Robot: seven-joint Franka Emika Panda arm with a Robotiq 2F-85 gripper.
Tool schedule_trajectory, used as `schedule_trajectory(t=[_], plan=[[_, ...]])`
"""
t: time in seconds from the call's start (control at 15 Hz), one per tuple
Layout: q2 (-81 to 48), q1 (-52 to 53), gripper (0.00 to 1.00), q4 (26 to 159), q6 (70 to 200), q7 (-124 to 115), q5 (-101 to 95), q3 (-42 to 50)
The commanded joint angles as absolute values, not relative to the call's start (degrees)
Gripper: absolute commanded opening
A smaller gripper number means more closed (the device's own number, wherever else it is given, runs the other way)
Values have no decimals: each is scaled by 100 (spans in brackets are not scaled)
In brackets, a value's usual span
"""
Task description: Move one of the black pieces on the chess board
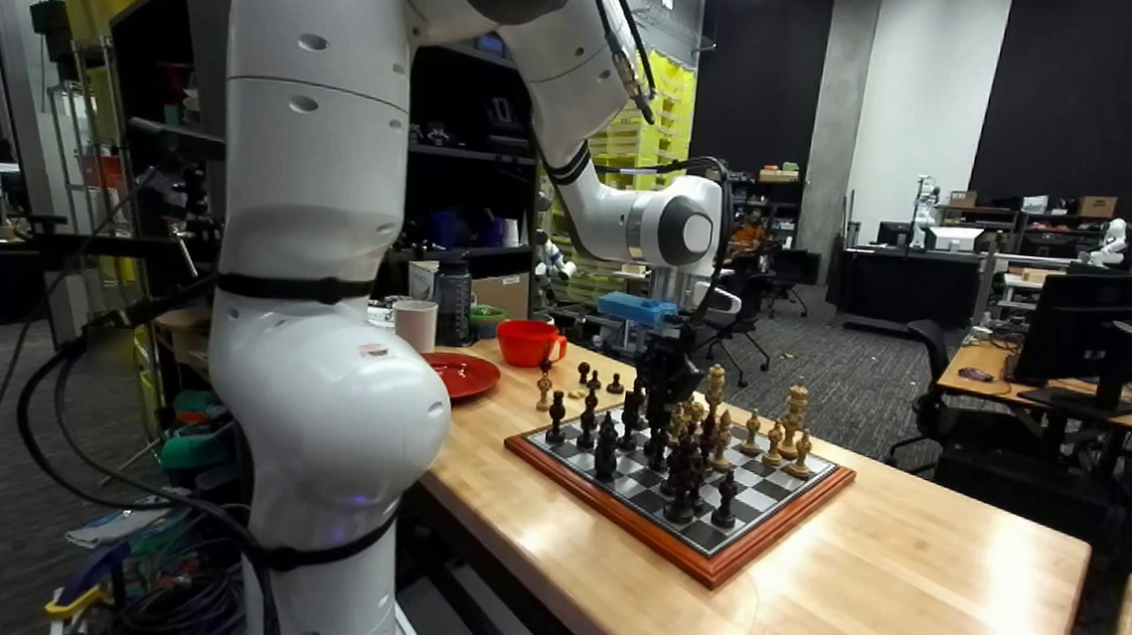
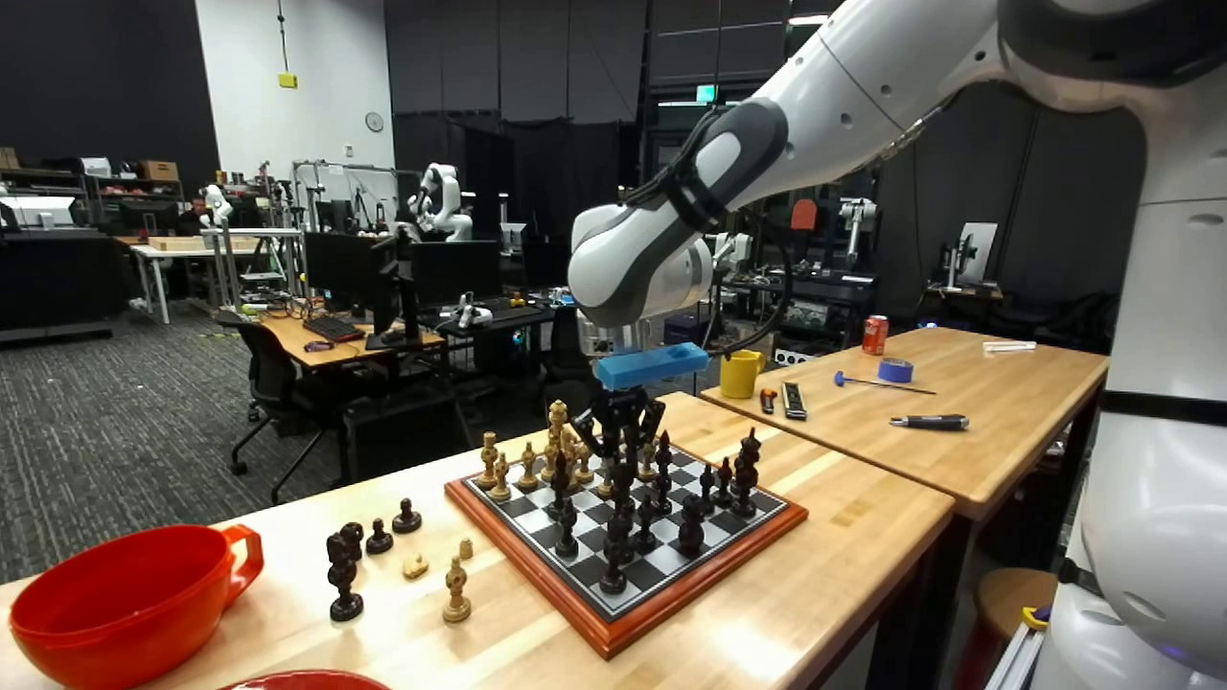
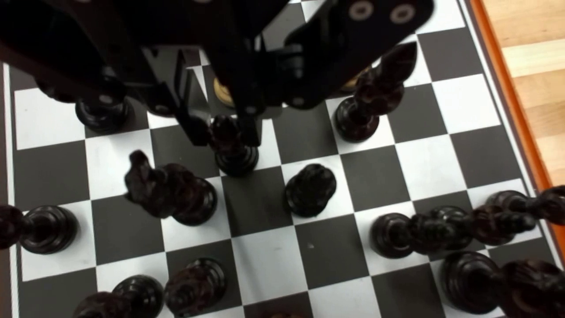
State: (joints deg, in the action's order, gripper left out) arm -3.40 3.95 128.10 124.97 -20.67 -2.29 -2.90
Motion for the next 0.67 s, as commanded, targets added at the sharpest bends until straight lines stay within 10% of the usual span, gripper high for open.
schedule_trajectory(t=[0.0,0.6], plan=[[-216,411,6,12782,12308,-2283,-458,-277],[-397,355,6,12400,12093,-2228,-596,-212]])
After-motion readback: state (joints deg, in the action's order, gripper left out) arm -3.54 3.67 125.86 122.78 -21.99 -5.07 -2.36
